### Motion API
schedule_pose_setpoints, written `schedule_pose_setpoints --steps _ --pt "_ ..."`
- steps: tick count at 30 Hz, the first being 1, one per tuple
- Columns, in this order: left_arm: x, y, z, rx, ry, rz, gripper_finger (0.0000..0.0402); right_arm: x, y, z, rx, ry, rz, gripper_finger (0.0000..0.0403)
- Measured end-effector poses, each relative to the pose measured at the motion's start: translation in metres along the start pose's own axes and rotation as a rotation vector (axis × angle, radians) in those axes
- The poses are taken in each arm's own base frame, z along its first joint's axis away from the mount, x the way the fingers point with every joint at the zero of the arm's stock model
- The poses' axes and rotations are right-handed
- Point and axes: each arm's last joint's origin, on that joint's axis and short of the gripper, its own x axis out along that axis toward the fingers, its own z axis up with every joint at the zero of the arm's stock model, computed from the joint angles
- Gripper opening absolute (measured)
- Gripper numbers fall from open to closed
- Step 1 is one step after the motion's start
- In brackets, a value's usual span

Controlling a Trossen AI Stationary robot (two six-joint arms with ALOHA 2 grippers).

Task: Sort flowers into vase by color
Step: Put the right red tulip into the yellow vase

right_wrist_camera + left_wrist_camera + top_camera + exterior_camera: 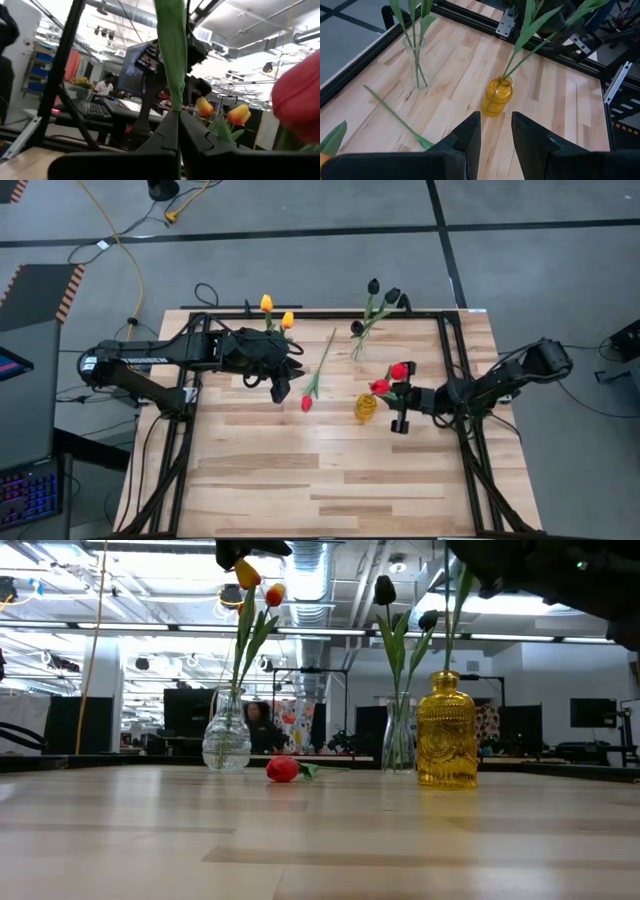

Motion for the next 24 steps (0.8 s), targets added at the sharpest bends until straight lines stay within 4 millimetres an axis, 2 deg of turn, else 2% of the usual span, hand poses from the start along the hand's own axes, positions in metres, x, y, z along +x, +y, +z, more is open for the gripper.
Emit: schedule_pose_setpoints --steps 16,24 --pt "0.000 0.000 0.000 -0.041 0.001 0.004 0.0096 0.002 0.002 -0.017 -0.002 0.118 -0.032 0.0039" --pt "0.000 0.000 0.000 -0.040 0.002 0.004 0.0096 0.002 0.001 -0.017 -0.009 0.130 -0.057 0.0047"
